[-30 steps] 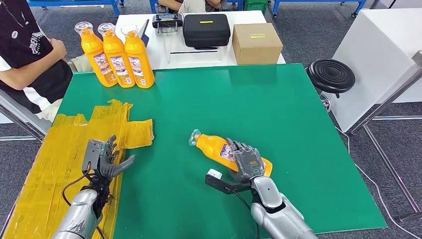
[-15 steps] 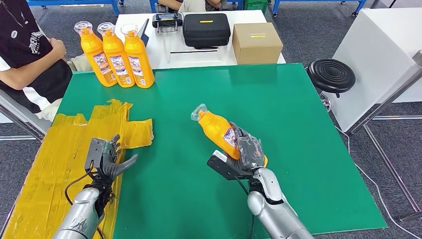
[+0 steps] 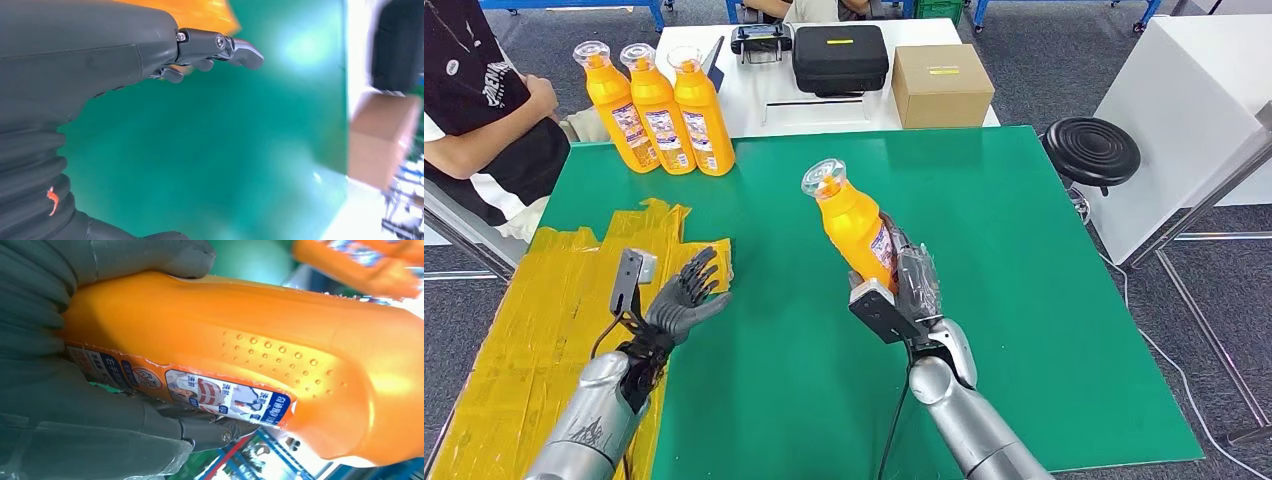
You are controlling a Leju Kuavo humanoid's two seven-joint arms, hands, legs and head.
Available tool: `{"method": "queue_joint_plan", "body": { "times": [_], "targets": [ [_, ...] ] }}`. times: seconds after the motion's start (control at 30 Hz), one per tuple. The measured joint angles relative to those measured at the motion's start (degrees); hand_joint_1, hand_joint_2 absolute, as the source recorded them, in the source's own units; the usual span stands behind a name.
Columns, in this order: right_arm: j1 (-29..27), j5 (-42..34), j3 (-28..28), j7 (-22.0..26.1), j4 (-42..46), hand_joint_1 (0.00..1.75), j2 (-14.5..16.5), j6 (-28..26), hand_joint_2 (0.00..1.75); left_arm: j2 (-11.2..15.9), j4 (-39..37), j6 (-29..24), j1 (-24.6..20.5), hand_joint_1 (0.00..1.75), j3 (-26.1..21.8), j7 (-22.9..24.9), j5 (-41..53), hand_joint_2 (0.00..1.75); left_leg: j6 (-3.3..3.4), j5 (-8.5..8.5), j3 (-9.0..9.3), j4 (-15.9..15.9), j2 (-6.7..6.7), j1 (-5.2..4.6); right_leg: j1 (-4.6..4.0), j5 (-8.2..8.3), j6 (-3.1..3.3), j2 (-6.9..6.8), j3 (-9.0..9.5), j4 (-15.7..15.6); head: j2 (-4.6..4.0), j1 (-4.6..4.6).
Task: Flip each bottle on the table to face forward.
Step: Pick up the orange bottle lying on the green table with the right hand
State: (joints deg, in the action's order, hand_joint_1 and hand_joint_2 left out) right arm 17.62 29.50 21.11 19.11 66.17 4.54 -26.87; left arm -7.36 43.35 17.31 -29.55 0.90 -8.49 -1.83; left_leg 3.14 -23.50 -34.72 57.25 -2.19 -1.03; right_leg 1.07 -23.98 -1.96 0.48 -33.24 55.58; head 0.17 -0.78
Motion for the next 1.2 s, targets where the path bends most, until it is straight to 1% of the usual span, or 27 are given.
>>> {"method": "queue_joint_plan", "body": {
  "times": [0.13, 0.23, 0.4, 0.7, 0.87, 1.0, 1.1, 1.2],
  "targets": [
    [0.90, -4.33, -0.02, 4.04, -1.35, 1.75, 1.46, 0.61, 1.75, -0.50, 4.01, -1.53, -2.04, 0.00, 4.54, 1.75, -1.47, 1.75, 0.01, 0.01, -0.03, 0.00, 0.01, 0.00, 0.00, 0.00, -0.01, 0.00, -0.01, 0.02, 0.00, 0.01],
    [1.22, -5.40, -0.02, 5.08, -2.03, 1.75, 2.19, 0.88, 1.75, -0.58, 6.56, -2.29, -2.81, 0.00, 7.20, 2.30, -1.92, 1.75, 0.01, 0.01, -0.07, 0.00, 0.01, 0.00, 0.00, 0.00, -0.01, 0.01, -0.05, 0.02, 0.01, 0.01],
    [1.64, -5.65, -0.02, 5.32, -2.85, 1.75, 2.71, 1.10, 1.75, -0.60, 8.87, -2.57, -3.10, 0.00, 9.41, 2.45, -1.95, 1.75, 0.01, 0.01, -0.16, 0.00, 0.01, 0.00, 0.00, 0.00, -0.01, 0.01, -0.13, 0.01, 0.00, 0.01],
    [2.06, -5.80, -0.03, 5.56, -3.58, 1.75, 2.93, 1.06, 1.75, -0.63, 10.02, -2.63, -3.29, 0.00, 10.63, 2.37, -2.00, 1.75, 0.01, 0.01, -0.20, 0.00, 0.01, 0.00, 0.00, 0.00, -0.01, 0.00, -0.19, 0.01, 0.01, 0.01],
    [2.70, -6.22, -0.11, 6.33, -3.60, 1.75, 2.96, 0.54, 1.75, -1.56, 10.43, -2.69, -4.63, 0.00, 12.91, 2.30, -2.85, 1.75, 0.02, 0.01, -0.24, 0.01, 0.01, 0.00, 0.01, 0.01, -0.01, 0.00, -0.21, 0.02, 0.00, -0.01],
    [3.59, -6.30, -0.11, 7.62, -4.30, 1.75, 2.98, 0.17, 1.75, -2.00, 11.06, -2.17, -5.17, 0.00, 15.00, 1.17, -4.69, 1.75, 0.02, 0.01, -0.25, 0.01, 0.02, -0.01, 0.01, 0.01, -0.02, 0.01, -0.22, 0.01, 0.00, 0.01],
    [3.94, -5.71, -0.10, 7.50, -4.54, 1.75, 2.98, -0.50, 1.75, -2.55, 12.63, -1.66, -4.17, 0.00, 16.92, 0.95, -5.47, 1.75, 0.02, 0.01, -0.26, 0.01, -0.01, 0.00, 0.01, 0.01, -0.02, 0.00, -0.24, 0.01, 0.00, 0.01],
    [3.91, -4.47, -0.06, 6.32, -4.10, 1.75, 3.06, -0.73, 1.75, -3.38, 15.26, -1.73, -2.37, 0.00, 19.43, 1.92, -6.45, 1.75, 0.02, 0.01, -0.34, 0.01, 0.00, 0.00, 0.01, 0.01, -0.02, 0.00, -0.30, 0.01, 0.00, 0.00]
  ]
}}
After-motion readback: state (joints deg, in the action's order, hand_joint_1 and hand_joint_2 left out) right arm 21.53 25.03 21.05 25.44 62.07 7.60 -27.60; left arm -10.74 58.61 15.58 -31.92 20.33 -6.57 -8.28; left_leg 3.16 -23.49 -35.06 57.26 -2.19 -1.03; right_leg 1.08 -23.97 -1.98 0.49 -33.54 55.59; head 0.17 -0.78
